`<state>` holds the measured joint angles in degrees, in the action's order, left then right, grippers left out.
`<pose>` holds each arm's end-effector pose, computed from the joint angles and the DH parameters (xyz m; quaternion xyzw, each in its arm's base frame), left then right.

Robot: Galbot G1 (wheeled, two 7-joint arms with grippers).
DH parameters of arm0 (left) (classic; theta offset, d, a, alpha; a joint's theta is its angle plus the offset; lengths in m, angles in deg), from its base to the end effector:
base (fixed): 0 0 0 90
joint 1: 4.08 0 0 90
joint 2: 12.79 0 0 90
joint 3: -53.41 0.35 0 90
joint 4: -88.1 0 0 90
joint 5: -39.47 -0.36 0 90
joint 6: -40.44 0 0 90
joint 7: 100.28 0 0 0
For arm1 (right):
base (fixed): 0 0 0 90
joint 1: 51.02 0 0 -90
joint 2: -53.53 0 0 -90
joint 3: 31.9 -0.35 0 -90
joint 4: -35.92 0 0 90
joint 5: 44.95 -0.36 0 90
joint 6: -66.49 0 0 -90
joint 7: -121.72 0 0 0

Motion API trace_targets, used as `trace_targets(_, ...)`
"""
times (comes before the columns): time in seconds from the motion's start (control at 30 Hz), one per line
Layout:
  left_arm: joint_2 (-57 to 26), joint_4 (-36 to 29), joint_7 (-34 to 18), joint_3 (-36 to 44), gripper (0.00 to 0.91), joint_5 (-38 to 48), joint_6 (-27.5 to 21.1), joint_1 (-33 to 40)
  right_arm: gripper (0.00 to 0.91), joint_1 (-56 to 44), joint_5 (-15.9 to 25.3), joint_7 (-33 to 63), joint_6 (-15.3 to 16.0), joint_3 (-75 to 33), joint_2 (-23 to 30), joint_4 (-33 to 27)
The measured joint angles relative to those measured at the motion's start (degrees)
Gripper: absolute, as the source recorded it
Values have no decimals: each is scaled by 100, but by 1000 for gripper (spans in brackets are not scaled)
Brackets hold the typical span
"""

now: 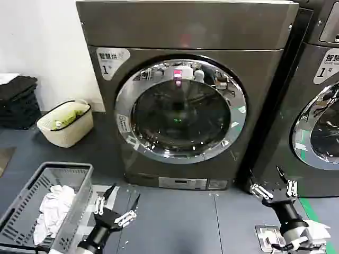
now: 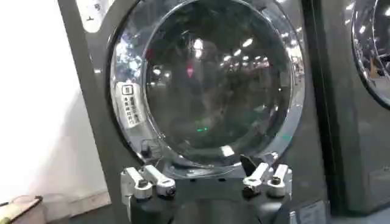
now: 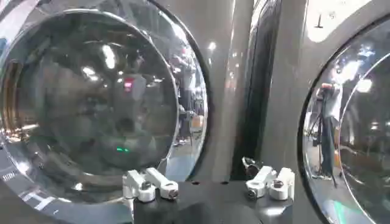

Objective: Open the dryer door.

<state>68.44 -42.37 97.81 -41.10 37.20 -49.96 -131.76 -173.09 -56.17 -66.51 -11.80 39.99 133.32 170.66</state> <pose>0.1478 0.0390 -0.2553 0.1729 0.9792 0.1063 0.0075 0.1630 -0.0953 -0.1977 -0.0088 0.9975 -0.0657 0.0225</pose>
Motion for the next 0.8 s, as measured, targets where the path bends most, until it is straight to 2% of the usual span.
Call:
trace_targets(0.07,0,-7,2,1,907,0,0,-1,907,10,-8,-57,-100,2,-5,-16)
trace_targets(0.43,-29,-110,8,6,907,0,-13,-64,907,244,-250,-144,-204,138,-337,-226)
trace_targets(0.8,-65,-217,17,4,907,13,-37,-162,907,701,-754,-369,-440,628,-1091,-620)
